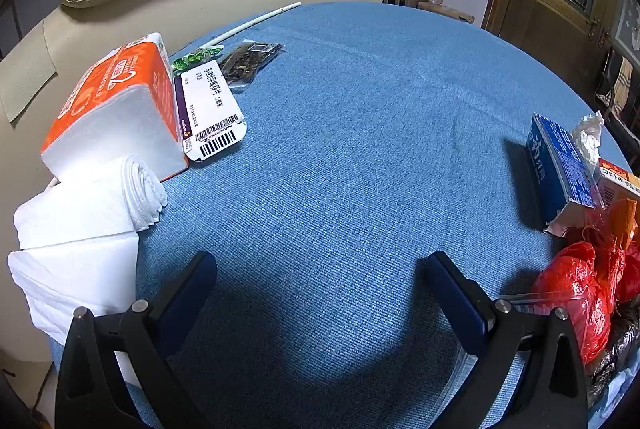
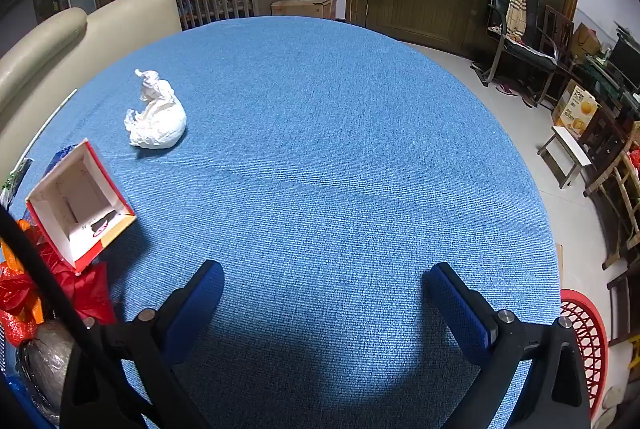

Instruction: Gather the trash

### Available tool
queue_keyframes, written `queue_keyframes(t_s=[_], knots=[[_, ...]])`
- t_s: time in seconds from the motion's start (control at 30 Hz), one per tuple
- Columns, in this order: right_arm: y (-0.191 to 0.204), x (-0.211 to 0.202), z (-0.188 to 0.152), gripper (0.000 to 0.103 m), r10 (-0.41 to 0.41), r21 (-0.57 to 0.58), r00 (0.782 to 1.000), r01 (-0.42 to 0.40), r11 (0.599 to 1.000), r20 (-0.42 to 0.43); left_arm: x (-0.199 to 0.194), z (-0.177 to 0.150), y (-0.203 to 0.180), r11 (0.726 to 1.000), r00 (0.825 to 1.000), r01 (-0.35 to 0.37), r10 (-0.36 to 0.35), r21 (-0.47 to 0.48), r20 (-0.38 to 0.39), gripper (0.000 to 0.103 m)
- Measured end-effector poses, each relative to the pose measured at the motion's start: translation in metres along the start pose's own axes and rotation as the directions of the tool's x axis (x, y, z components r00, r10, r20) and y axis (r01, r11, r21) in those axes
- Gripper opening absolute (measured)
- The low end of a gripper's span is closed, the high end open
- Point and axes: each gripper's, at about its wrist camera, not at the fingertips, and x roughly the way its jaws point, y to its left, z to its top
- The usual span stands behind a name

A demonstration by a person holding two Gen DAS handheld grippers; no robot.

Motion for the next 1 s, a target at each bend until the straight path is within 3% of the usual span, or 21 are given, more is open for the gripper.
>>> queue_keyframes(t_s=[0.3, 0.47, 0.6, 0.77, 1.0], knots=[[0.0, 0.001, 0.001, 0.103, -0.005, 0.01, 1.0, 0.005, 1.0, -0.001, -0.009, 0.001, -0.002, 1.0, 1.0, 0.001, -0.001, 0.003, -0.025, 0.103], [-0.005, -0.002, 0.006, 0.103, 0.029, 0.001, 0.999, -0.029, 1.0, -0.021, -0.071, -0.007, -0.001, 0.998, 0.994, -0.048, 0.044, 0.038, 0.1, 0.103], [-0.019, -0.036, 0.011, 0.103, 0.047, 0.042, 0.996, -0.05, 0.998, 0.072, -0.113, -0.016, 0.006, 0.997, 0.984, -0.065, 0.058, 0.033, 0.171, 0.103], [-0.019, -0.1, 0.002, 0.103, 0.079, -0.038, 0.979, -0.073, 0.997, 0.19, -0.165, -0.033, 0.002, 0.999, 0.972, -0.038, 0.029, 0.035, 0.232, 0.103], [-0.009, -0.159, -0.037, 0.103, 0.16, -0.074, 0.96, -0.147, 0.986, 0.228, -0.19, -0.065, -0.009, 0.999, 0.975, 0.006, -0.015, 0.039, 0.223, 0.103]])
